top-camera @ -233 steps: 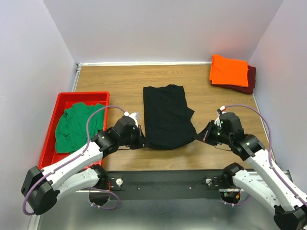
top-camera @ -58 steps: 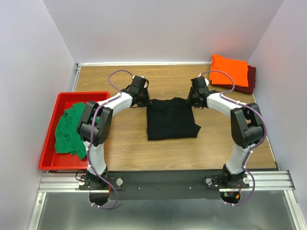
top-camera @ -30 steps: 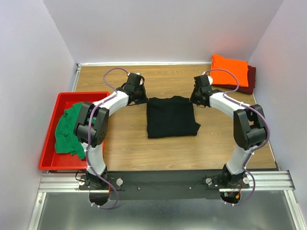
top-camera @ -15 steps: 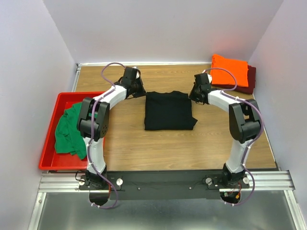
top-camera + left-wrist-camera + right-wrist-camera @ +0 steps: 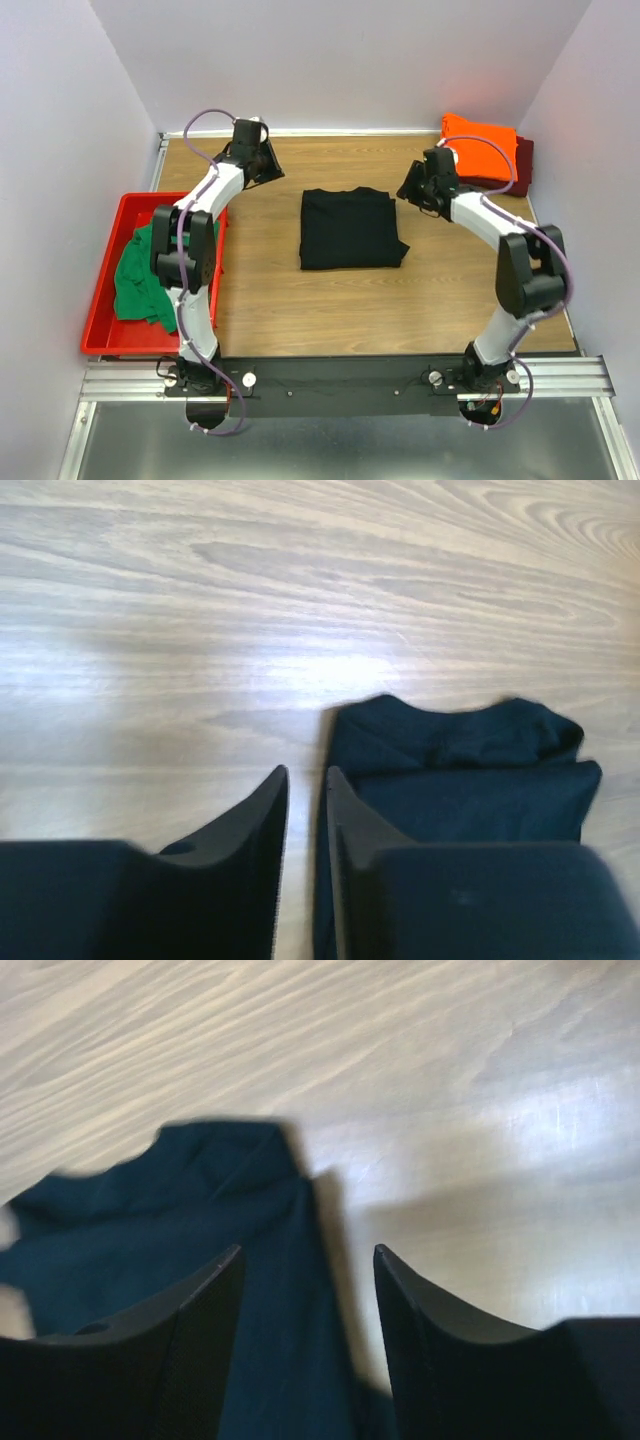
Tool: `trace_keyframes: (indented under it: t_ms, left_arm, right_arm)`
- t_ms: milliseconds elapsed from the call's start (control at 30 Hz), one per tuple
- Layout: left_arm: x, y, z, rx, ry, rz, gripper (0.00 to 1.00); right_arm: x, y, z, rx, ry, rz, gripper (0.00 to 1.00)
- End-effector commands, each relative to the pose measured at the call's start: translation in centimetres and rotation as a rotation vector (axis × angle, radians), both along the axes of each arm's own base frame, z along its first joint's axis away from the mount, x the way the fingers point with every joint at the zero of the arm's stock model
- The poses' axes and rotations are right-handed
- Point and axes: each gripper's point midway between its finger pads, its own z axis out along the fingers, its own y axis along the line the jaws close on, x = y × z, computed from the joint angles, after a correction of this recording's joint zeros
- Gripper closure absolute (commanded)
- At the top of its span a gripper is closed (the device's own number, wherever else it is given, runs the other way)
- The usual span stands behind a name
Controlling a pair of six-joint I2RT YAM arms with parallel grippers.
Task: Fold and stack the t-shirts
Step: Fold the tshirt, then neatly place the folded tshirt to the corner
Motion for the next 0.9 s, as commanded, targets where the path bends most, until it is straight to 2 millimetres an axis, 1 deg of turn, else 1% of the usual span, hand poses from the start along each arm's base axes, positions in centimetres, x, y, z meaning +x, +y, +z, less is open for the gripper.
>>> trace_keyframes:
  t_ms: [0,33,67,100,133,167,200,233,267,300,333,367,433,467,500,533,600,700,767,800,867]
  left_arm:
    - [-3.4,-1.5,3.2,0.036,-0.028,-0.04,0.75]
    - [-4.1,-2.0,3.8,0.027,-0.037,-0.049,0.82]
    - [-4.8,-2.7,3.7,0.02,-0.032,-0.062,0.85]
    - [-6.1,-4.0,2.5,0.005,-0.003,-0.077,0.9]
    - [-6.7,-4.5,2.4,-0.01,0.002,-0.082,0.97]
    - [-7.5,-5.4,2.0,-0.037,0.018,-0.1,1.0]
    - [-8.3,-5.9,0.7,-0.046,0.036,-0.11,1.0]
    - [-9.1,-7.2,0.1,-0.059,0.052,-0.124,1.0]
    - [-10.0,-8.2,-1.2,-0.053,0.071,-0.143,1.0]
    - [-10.2,-8.0,-1.6,-0.05,0.079,-0.134,1.0]
    - [-10.8,-8.7,-2.5,-0.044,0.1,-0.144,1.0]
    - [-11.5,-8.7,-3.7,-0.044,0.13,-0.137,1.0]
    - [-12.1,-8.7,-5.1,-0.04,0.154,-0.123,1.0]
    - [-12.8,-8.0,-6.4,-0.023,0.182,-0.09,1.0]
    - [-13.1,-7.6,-6.9,-0.017,0.187,-0.077,1.0]
    - [-13.6,-6.9,-7.8,0.004,0.203,-0.05,1.0]
    - [-14.1,-6.5,-8.7,0.009,0.212,-0.04,1.0]
    - [-14.9,-6.3,-9.9,0.014,0.245,-0.043,1.0]
    - [-15.0,-6.0,-10.1,0.025,0.249,-0.031,1.0]
    - [-15.0,-5.6,-10.2,0.033,0.248,-0.012,1.0]
    - [-15.0,-5.3,-9.9,0.029,0.241,-0.007,1.0]
  right_arm:
    - [-3.5,2.4,1.7,0.094,-0.002,0.061,0.43]
    - [-4.8,3.3,1.5,0.1,0.009,0.08,0.46]
    - [-5.2,3.6,1.3,0.103,0.015,0.085,0.48]
    - [-5.9,4.4,1.1,0.129,0.03,0.111,0.5]
    - [-6.4,4.7,0.9,0.139,0.038,0.119,0.54]
    - [-7.2,5.4,0.3,0.157,0.06,0.141,0.55]
    - [-7.6,5.6,0.0,0.16,0.069,0.147,0.58]
    - [-7.9,5.9,-0.4,0.168,0.082,0.152,0.58]
    - [-8.6,6.4,-1.4,0.179,0.105,0.171,0.61]
    - [-8.9,6.5,-1.9,0.189,0.12,0.174,0.61]
    - [-9.2,6.6,-2.4,0.196,0.134,0.177,0.61]
    - [-9.7,6.7,-3.4,0.203,0.158,0.175,0.61]
    - [-10.2,6.4,-4.5,0.193,0.183,0.166,0.63]
    - [-10.3,6.1,-5.0,0.183,0.192,0.157,0.63]
    - [-10.8,5.8,-5.8,0.174,0.211,0.15,0.63]
    - [-11.0,5.5,-6.1,0.164,0.216,0.142,0.63]
    - [-11.6,5.2,-6.8,0.152,0.231,0.138,0.63]
    - [-11.8,4.9,-7.3,0.141,0.241,0.132,0.63]
    - [-12.0,4.8,-7.4,0.138,0.244,0.131,0.63]
    - [-11.9,4.7,-7.4,0.133,0.24,0.126,0.63]
    - [-12.0,4.5,-7.4,0.126,0.241,0.123,0.63]
